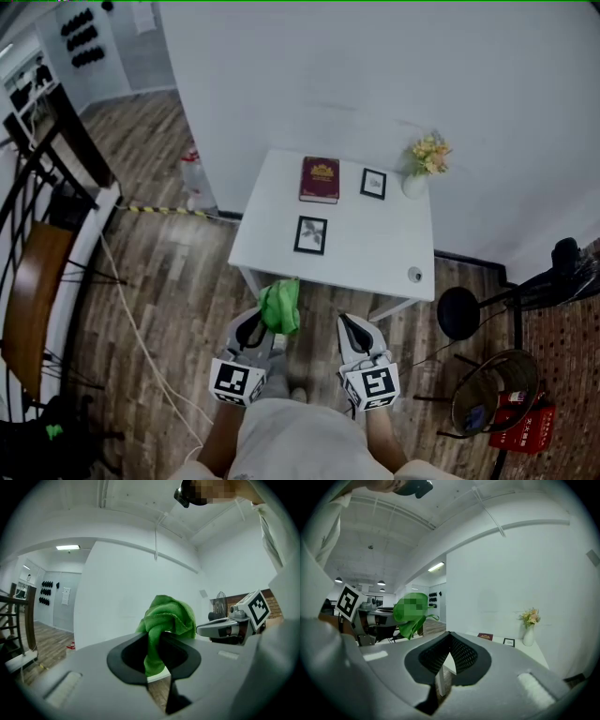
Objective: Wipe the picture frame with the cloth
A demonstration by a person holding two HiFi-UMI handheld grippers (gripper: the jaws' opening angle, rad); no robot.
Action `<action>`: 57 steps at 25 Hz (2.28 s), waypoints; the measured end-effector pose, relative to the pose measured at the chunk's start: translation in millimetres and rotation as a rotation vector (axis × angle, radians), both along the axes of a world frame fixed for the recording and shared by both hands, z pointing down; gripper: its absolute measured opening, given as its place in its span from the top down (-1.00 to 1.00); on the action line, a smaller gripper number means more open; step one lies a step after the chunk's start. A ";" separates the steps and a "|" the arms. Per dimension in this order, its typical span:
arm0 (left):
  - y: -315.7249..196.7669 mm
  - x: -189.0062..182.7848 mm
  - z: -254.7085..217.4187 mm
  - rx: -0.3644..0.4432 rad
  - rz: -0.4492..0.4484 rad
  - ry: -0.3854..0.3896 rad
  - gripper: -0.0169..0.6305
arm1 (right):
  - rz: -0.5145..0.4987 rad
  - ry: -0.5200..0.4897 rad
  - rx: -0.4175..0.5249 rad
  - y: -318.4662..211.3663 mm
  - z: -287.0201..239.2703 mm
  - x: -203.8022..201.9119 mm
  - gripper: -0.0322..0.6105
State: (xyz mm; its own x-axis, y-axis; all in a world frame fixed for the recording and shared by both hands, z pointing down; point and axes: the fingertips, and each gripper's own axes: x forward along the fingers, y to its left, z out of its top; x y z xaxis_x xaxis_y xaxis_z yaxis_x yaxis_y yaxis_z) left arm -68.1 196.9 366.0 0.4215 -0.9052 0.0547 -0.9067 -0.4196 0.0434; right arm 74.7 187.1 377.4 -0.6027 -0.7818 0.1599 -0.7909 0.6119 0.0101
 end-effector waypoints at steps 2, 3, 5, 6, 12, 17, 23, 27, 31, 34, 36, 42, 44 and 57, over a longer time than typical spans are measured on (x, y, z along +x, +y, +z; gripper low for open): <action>-14.8 -2.1 2.9 -0.007 0.012 -0.005 0.69 | 0.006 -0.001 -0.013 -14.7 4.5 -3.0 0.89; -22.6 -3.8 4.1 -0.010 0.019 -0.008 0.69 | 0.010 -0.001 -0.019 -22.3 6.2 -5.0 0.89; -39.1 -7.1 2.7 -0.015 0.031 -0.007 0.69 | 0.019 0.003 -0.028 -38.1 8.6 -9.0 0.89; -47.5 -8.7 2.0 -0.019 0.037 -0.005 0.69 | 0.023 0.004 -0.033 -46.0 9.8 -11.1 0.89; -103.3 -18.0 9.8 -0.023 0.091 0.003 0.69 | 0.058 0.015 -0.071 -95.2 20.8 -23.2 0.89; -151.1 -29.6 16.6 -0.031 0.137 -0.003 0.69 | 0.099 0.028 -0.103 -135.7 30.5 -33.7 0.89; -201.0 -39.9 28.5 -0.046 0.181 0.012 0.69 | 0.156 0.041 -0.149 -175.3 49.0 -41.1 0.89; -229.9 -44.2 44.6 -0.069 0.221 0.013 0.69 | 0.189 0.055 -0.177 -198.7 60.1 -47.7 0.89; -253.4 -43.8 52.1 -0.080 0.261 0.023 0.69 | 0.220 0.067 -0.202 -216.6 72.0 -51.3 0.89; -267.3 -42.4 65.6 -0.105 0.280 0.028 0.69 | 0.239 0.077 -0.222 -226.5 81.1 -51.2 0.89; -276.8 -40.6 70.6 -0.106 0.291 0.024 0.69 | 0.251 0.084 -0.235 -232.7 87.3 -49.8 0.89; -297.8 -32.2 91.1 -0.149 0.314 0.023 0.69 | 0.272 0.104 -0.272 -250.6 106.2 -45.0 0.89; -303.9 -30.1 95.6 -0.163 0.312 0.028 0.69 | 0.274 0.109 -0.285 -256.5 114.0 -43.6 0.89; -345.3 -8.9 136.3 -0.249 0.280 -0.006 0.69 | 0.243 0.164 -0.428 -301.5 184.9 -28.9 0.89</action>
State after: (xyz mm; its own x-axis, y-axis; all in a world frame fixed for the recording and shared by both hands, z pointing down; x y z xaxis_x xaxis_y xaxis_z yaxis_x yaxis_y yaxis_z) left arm -77.0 -148.4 502.4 0.6496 -0.7137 0.2621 -0.7590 -0.6284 0.1703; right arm 45.8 -114.4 562.3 -0.3520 -0.7399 0.5733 -0.9198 0.3868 -0.0656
